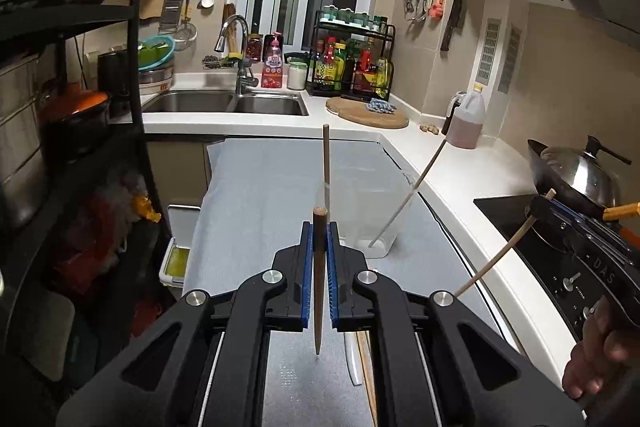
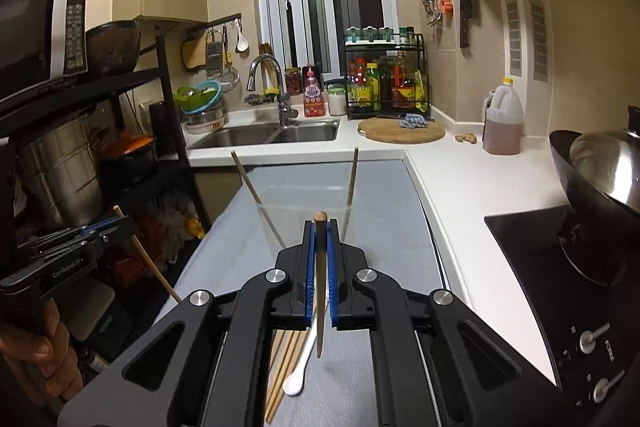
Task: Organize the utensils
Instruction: 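Open both tools to release the chopsticks into the container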
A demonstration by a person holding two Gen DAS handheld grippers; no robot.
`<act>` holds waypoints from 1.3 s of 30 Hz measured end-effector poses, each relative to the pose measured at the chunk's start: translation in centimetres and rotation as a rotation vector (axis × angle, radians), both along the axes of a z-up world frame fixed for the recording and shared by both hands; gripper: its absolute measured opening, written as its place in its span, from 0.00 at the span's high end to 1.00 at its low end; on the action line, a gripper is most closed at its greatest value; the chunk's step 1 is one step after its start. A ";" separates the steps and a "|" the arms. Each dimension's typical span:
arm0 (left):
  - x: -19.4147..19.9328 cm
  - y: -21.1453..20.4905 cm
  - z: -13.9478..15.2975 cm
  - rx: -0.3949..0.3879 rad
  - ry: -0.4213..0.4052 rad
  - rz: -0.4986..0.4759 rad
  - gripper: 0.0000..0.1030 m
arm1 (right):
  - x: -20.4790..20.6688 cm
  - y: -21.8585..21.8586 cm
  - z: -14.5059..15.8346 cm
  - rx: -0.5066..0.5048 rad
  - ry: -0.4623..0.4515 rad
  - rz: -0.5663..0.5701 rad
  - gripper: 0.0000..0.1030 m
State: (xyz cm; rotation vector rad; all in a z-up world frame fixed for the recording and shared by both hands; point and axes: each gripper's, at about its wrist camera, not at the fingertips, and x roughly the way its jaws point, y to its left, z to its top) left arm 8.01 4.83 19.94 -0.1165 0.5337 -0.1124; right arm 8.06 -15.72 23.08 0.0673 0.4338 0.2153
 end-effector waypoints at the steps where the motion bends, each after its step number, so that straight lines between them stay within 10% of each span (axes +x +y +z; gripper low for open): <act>1: 0.6 0.0 0.5 -0.001 0.013 -0.005 0.94 | 0.5 0.1 0.4 0.002 -0.003 0.003 0.94; 10: 5.1 -0.8 5.2 0.003 0.031 -0.037 0.94 | 4.9 0.9 5.5 0.000 -0.058 0.036 0.94; 21: 11.4 -2.1 13.7 -0.030 -0.142 -0.063 0.94 | 10.4 2.1 11.1 -0.013 -0.175 0.050 0.94; 39: 21.2 -4.9 1.0 0.066 0.146 -0.171 0.85 | 18.0 2.7 -0.5 -0.099 0.053 0.060 0.87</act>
